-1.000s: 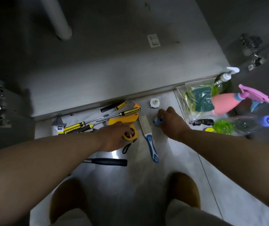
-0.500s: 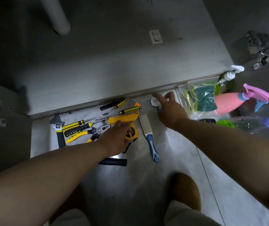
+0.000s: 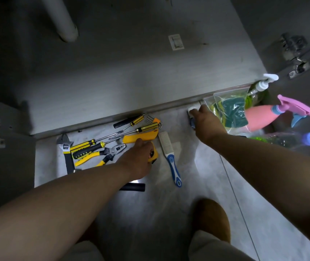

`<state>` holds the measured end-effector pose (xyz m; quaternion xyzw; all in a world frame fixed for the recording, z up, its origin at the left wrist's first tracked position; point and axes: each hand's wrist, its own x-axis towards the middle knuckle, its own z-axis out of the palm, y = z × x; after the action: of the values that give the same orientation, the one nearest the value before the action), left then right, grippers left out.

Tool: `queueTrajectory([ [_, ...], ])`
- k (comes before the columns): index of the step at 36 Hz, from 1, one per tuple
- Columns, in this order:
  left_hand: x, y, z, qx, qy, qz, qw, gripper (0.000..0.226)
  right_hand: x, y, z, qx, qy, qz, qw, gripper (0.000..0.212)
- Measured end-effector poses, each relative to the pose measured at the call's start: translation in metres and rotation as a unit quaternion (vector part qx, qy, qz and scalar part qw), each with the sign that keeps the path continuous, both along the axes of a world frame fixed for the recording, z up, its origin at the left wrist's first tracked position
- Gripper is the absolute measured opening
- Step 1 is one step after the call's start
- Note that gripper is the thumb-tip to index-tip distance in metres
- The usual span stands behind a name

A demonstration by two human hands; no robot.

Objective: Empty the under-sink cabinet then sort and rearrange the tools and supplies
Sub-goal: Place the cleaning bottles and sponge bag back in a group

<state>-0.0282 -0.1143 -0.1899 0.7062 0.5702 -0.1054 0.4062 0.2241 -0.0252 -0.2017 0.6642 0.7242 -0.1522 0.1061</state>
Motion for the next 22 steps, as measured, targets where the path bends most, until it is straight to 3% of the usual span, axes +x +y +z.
queueTrajectory([
  [6, 0.01, 0.015, 0.02, -0.027, 0.053, -0.067, 0.996, 0.03, -0.005, -0.018, 0.023, -0.027, 0.008, -0.001, 1.0, 0.071],
  [10, 0.036, 0.037, 0.063, -0.029, 0.087, -0.126, 0.988, 0.032, -0.007, -0.021, 0.07, -0.058, 0.082, 0.076, 0.992, 0.059],
  [14, 0.07, 0.054, 0.131, 0.005, 0.114, -0.194, 0.974, 0.042, -0.001, -0.022, 0.137, -0.139, 0.07, 0.133, 0.979, 0.053],
  [17, 0.087, 0.06, 0.186, 0.067, 0.115, -0.181, 0.974, 0.04, 0.003, -0.028, 0.193, -0.156, 0.028, 0.135, 0.978, 0.049],
  [22, 0.096, 0.048, 0.266, 0.159, 0.068, -0.072, 0.982, 0.033, 0.005, -0.053, 0.276, -0.11, -0.004, 0.137, 0.985, 0.044],
])
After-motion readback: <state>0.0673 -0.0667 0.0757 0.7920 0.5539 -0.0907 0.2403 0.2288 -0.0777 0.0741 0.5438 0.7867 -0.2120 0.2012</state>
